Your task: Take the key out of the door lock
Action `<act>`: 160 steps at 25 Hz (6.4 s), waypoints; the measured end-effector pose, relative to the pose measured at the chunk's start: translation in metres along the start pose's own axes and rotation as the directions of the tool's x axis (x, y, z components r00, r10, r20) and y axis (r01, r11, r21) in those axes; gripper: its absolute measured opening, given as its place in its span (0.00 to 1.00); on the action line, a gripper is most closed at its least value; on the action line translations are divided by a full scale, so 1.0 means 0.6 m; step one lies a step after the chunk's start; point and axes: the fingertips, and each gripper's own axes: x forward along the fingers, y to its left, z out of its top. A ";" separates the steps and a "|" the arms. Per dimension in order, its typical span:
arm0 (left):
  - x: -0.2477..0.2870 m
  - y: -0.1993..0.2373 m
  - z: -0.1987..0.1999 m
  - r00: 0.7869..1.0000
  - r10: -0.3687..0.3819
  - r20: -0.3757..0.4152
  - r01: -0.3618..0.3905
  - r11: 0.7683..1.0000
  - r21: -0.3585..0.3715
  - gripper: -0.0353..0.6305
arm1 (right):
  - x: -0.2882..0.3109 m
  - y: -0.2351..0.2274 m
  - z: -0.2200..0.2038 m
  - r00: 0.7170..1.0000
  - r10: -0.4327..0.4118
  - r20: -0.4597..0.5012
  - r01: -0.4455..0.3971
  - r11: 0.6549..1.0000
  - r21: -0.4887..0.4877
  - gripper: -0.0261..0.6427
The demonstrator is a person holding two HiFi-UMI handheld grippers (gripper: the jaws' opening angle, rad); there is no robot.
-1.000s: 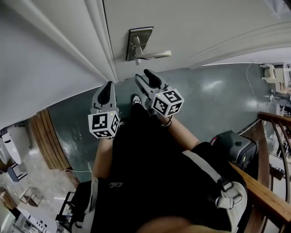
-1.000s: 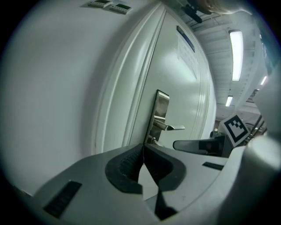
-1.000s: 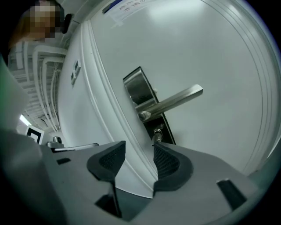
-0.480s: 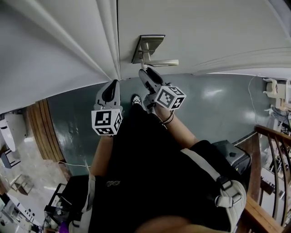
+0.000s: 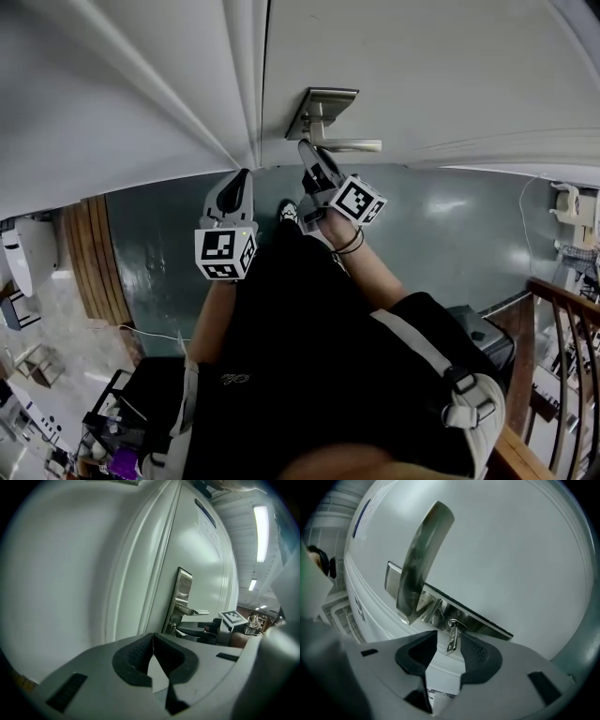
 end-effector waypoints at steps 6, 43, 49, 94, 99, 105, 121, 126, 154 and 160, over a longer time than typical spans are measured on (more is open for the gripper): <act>0.012 -0.003 0.006 1.000 -0.007 0.001 0.007 1.000 0.011 0.09 | 0.004 -0.001 0.021 0.996 0.040 0.079 -0.049 0.993 0.110 0.19; 0.006 -0.015 -0.007 1.000 -0.022 -0.009 0.023 0.999 0.045 0.09 | 0.013 -0.040 0.020 0.975 -0.019 0.222 -0.090 0.878 0.470 0.09; 0.009 -0.022 -0.013 0.999 -0.042 -0.015 0.042 0.998 0.036 0.09 | 0.014 -0.042 0.018 0.973 -0.024 0.229 -0.091 0.875 0.475 0.08; -0.081 -0.076 -0.039 0.998 -0.064 0.017 0.064 0.998 0.010 0.09 | -0.114 -0.010 -0.031 0.974 -0.033 0.223 -0.057 0.920 0.387 0.08; -0.116 -0.073 -0.085 0.999 -0.049 0.001 0.049 0.998 -0.050 0.09 | -0.159 -0.017 -0.074 0.980 -0.077 0.186 0.002 0.928 0.373 0.08; -0.141 -0.083 -0.131 0.999 -0.042 -0.029 0.040 0.996 -0.082 0.09 | -0.222 -0.025 -0.122 0.983 -0.122 0.138 0.062 0.923 0.379 0.08; -0.109 -0.273 -0.154 0.996 -0.047 -0.069 0.042 0.996 -0.073 0.09 | -0.344 -0.011 -0.090 0.979 -0.145 -0.146 0.075 0.911 -0.407 0.08; -0.099 -0.346 -0.169 0.992 -0.075 -0.097 0.070 0.996 -0.058 0.09 | -0.396 -0.006 -0.070 0.978 -0.142 -0.151 0.036 0.832 -0.553 0.08; -0.160 -0.347 0.171 0.925 -0.271 0.266 0.234 0.959 0.161 0.09 | -0.392 0.276 0.116 0.970 0.007 0.245 0.205 0.526 -0.825 0.09; -0.170 -0.341 0.200 0.914 -0.273 0.299 0.227 0.957 0.181 0.09 | -0.394 0.303 0.130 0.960 0.042 0.277 0.219 0.504 -0.835 0.09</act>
